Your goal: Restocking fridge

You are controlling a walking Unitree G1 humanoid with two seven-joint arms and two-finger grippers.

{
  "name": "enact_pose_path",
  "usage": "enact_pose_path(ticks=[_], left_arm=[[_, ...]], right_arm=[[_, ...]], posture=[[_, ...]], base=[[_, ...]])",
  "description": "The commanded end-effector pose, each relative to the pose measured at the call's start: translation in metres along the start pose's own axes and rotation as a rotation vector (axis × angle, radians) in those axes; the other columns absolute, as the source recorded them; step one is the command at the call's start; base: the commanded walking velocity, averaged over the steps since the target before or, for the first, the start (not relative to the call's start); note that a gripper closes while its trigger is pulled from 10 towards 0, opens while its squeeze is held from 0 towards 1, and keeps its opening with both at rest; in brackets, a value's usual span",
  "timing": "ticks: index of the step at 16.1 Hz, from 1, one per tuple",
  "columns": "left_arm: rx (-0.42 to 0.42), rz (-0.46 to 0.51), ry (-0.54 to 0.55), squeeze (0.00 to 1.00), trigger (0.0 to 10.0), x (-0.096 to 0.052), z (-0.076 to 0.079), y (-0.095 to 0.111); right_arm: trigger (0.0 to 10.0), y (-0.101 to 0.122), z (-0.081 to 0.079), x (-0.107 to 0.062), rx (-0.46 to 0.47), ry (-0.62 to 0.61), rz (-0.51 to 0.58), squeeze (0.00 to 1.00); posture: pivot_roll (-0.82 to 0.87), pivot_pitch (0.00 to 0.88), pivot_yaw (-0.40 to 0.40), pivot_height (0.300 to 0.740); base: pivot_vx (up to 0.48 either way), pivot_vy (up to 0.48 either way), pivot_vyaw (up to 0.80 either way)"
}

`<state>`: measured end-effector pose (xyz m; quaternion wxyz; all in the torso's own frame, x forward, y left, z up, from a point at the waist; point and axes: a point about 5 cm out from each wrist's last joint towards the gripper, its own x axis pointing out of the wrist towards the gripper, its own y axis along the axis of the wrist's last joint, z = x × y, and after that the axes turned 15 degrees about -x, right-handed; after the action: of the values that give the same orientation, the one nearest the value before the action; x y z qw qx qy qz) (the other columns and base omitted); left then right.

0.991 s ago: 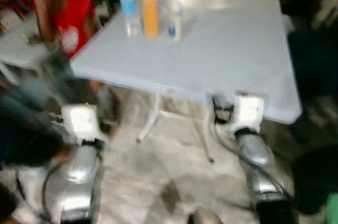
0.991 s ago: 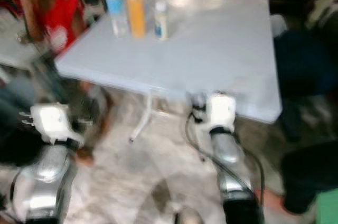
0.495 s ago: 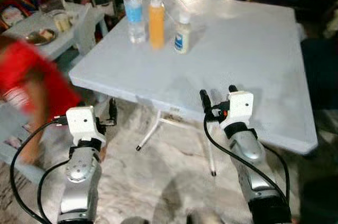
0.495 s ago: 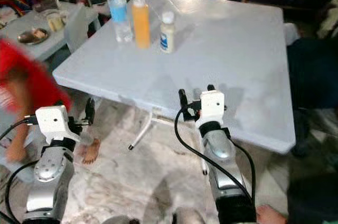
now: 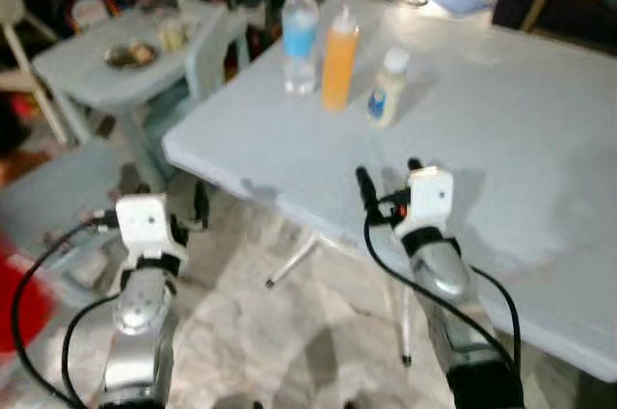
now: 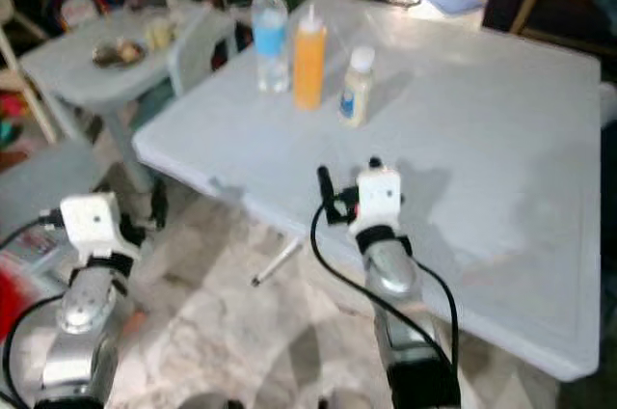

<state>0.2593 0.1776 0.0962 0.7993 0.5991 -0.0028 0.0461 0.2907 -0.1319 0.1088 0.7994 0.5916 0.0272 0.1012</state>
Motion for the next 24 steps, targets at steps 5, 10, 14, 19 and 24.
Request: enact_pose_path(ticks=[5, 10, 14, 19, 24], left_arm=[[-0.001, -0.013, -0.015, 0.0, 10.0, 0.001, 0.008, -0.003], [0.016, -0.022, -0.007, 0.0, 10.0, 0.003, 0.007, -0.004], [0.007, -0.016, -0.015, 0.0, 10.0, 0.005, 0.008, -0.003], [0.01, -0.019, -0.02, 0.0, 10.0, 0.005, 0.009, -0.003], [0.002, -0.009, -0.027, 0.0, 10.0, 0.005, 0.011, -0.002]], right_arm=[[10.0, -0.004, 0.007, -0.001, -0.014, -0.011, -0.011, 0.0], [10.0, -0.001, 0.0, 0.001, -0.038, 0.04, 0.01, 0.0], [10.0, 0.002, -0.001, 0.003, -0.041, 0.046, 0.036, 0.0], [10.0, 0.001, 0.0, 0.003, -0.042, 0.037, 0.032, 0.0], [10.0, 0.0, -0.002, 0.001, -0.048, 0.04, 0.034, 0.0]], posture=[[-0.05, 0.069, 0.005, 0.74], [-0.06, 0.061, 0.008, 0.74], [-0.06, 0.058, 0.01, 0.74], [-0.06, 0.062, 0.011, 0.74], [-0.06, 0.067, 0.013, 0.74]], base=[[0.116, 0.0, 0.0], [0.0, 0.0, 0.0], [0.323, 0.144, 0.44], [0.361, 0.315, 0.0], [0.301, 0.104, 0.0]])
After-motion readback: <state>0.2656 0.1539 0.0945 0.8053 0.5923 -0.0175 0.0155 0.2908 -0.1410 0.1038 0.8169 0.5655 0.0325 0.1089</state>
